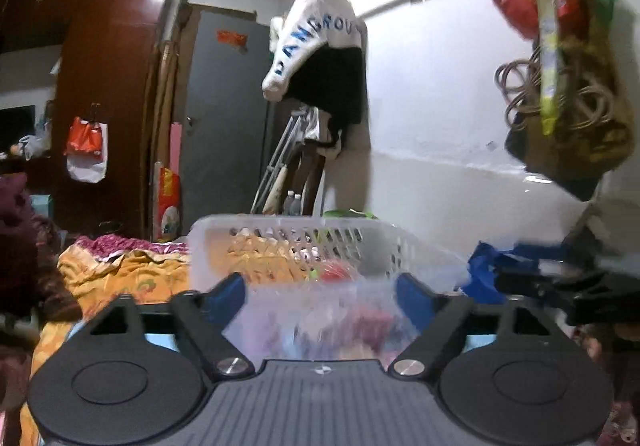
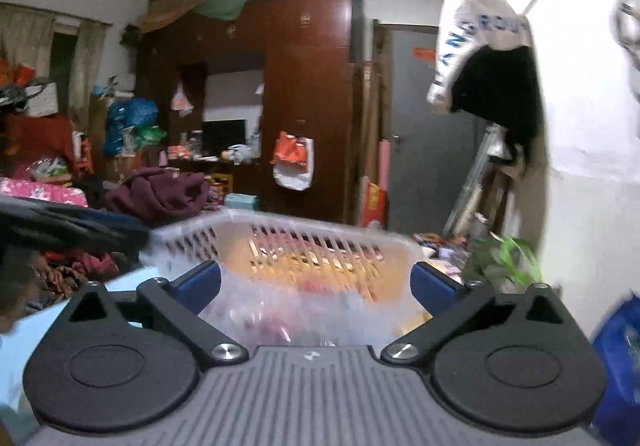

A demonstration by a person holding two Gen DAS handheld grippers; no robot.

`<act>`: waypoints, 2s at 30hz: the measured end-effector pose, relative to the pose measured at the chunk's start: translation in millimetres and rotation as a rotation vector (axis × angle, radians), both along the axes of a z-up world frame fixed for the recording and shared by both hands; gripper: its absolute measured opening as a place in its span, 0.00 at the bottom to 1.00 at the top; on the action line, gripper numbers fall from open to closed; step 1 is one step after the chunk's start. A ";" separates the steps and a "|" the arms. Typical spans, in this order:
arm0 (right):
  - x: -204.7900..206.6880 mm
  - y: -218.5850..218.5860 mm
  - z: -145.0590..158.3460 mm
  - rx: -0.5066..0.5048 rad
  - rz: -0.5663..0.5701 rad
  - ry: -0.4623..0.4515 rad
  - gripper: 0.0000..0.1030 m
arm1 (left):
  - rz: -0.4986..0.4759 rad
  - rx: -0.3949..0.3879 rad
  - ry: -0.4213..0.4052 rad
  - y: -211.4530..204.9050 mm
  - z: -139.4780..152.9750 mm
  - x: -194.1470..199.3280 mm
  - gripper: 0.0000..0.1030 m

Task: Organize objects
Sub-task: 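Drop both items into the white basket by opening both tools, then grasp a clear bag with white item with left tool while right grasps the silver box, then lift both items over the basket and release them inside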

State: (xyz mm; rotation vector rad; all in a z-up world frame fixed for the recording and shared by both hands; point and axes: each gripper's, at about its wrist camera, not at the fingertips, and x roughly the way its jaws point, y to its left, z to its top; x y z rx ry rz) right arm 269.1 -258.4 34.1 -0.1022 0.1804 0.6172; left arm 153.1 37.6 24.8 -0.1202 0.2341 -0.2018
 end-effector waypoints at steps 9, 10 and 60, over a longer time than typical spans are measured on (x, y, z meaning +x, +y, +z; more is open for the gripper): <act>-1.5 -15.7 -73.4 -0.047 -0.004 0.210 0.82 | 0.014 0.018 0.021 2.4 -74.3 -106.6 0.88; -0.5 -14.3 -74.3 -0.051 -0.002 0.217 0.78 | 0.009 0.026 0.022 1.2 -77.5 -112.5 0.88; -31.6 -17.8 7.5 0.180 0.086 -0.047 0.17 | -0.062 -0.033 -0.114 1.8 5.0 -40.6 0.49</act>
